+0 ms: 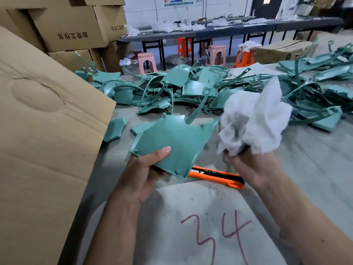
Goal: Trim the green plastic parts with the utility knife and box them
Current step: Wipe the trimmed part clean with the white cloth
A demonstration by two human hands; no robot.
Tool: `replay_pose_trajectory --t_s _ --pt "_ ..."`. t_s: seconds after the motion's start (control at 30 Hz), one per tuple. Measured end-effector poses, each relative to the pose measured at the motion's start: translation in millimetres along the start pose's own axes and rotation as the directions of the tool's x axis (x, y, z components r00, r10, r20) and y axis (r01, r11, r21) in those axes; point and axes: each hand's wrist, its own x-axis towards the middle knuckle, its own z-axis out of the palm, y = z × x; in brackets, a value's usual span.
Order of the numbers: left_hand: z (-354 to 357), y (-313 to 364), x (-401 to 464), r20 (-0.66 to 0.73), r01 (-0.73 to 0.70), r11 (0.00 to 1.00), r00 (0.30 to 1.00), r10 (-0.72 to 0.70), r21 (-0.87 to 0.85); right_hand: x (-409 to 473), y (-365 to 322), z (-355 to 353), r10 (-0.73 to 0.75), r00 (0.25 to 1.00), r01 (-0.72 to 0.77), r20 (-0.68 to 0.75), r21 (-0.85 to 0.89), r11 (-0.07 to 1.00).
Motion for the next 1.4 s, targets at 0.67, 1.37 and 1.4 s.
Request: replay_pose_trajectory --t_s 0.67,1.37,1.4 --pt "-22 9 -8 0.150 -0.165 0.940 0.981 0.125 0.299 22 -19 -55 -0.503 0.471 0.050 -0.724 -0.548 0.835" --pt "19 -21 15 -0.452 -0.357 0.933 0.826 0.336 0.043 -12 44 25 -0.010 0.704 0.693 0.710 -0.684 0.228" --pt "19 -18 14 -0.421 -0.353 0.935 0.842 0.338 0.045 -11 42 23 -0.010 0.703 0.692 0.711 -0.680 0.245"
